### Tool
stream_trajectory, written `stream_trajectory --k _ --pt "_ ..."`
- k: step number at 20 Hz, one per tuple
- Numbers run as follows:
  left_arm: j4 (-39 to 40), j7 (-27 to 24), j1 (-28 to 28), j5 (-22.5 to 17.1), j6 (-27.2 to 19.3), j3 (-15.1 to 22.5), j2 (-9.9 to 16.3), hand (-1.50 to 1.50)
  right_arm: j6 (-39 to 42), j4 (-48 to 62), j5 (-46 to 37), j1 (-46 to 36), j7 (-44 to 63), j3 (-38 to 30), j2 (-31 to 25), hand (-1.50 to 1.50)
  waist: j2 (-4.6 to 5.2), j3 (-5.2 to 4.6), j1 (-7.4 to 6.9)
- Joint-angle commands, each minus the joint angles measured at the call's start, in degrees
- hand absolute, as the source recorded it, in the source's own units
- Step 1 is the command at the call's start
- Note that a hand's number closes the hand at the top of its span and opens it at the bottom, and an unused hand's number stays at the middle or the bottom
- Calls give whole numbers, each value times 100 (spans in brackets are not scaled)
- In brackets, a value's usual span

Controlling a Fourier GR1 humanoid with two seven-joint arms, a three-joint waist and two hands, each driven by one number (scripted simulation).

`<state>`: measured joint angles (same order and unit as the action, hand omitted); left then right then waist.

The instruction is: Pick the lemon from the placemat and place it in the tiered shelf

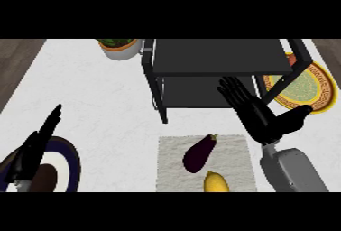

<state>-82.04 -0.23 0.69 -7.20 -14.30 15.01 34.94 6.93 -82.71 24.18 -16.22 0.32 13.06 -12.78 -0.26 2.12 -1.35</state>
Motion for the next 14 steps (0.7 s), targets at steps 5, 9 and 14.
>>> stream_trajectory --k 5,9,14 --pt "211 627 437 -1139 -16 -507 -639 0 -1144 -1045 -1208 1166 -633 -1109 -1260 150 -107 -244 646" --pt "177 851 480 -1574 19 -550 -1033 0 -1893 -297 -2009 2365 93 -1420 -1912 150 -34 -245 785" --pt "453 1174 -118 -1642 331 -524 -1150 0 -1858 -1791 -1757 4104 -1021 -1591 -1465 -150 4 -219 353"
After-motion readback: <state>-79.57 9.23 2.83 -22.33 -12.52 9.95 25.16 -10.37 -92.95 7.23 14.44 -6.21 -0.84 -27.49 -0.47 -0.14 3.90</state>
